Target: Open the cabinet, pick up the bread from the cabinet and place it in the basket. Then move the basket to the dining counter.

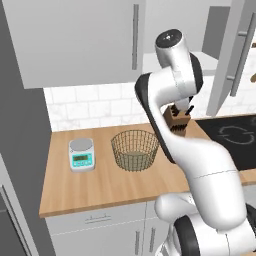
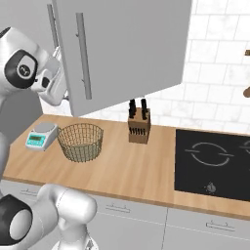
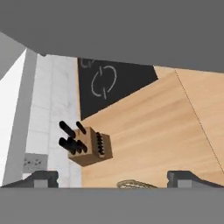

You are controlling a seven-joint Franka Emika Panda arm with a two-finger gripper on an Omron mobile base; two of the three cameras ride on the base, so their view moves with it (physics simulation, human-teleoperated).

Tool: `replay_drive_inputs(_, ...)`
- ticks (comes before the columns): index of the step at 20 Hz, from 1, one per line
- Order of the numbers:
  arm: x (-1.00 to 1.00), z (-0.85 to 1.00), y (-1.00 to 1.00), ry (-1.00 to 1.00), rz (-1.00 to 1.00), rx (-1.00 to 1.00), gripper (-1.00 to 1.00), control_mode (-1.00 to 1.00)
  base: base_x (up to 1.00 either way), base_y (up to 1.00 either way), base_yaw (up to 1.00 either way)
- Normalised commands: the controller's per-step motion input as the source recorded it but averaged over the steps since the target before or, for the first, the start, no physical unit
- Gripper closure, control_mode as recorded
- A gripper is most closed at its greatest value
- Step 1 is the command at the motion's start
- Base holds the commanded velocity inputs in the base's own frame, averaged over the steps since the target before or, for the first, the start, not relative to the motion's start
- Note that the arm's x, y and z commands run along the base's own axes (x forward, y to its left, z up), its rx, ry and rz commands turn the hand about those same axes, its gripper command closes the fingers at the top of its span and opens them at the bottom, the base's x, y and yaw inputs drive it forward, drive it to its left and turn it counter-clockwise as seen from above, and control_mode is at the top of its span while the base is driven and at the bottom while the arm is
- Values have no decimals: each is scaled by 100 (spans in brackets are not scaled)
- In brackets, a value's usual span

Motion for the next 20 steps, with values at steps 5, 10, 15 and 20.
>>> replay_drive_inputs(5, 24, -17, -22, -34, -32, 15, -100, -100, 0, 0, 0)
replay_drive_inputs(10, 14, -11, -3, -29, -28, 8, -100, -100, 0, 0, 0)
replay_drive_inputs(15, -5, 0, -46, -5, -30, 5, -100, -100, 0, 0, 0)
replay_drive_inputs(20, -25, 4, -68, -1, -29, 8, -100, -100, 0, 0, 0)
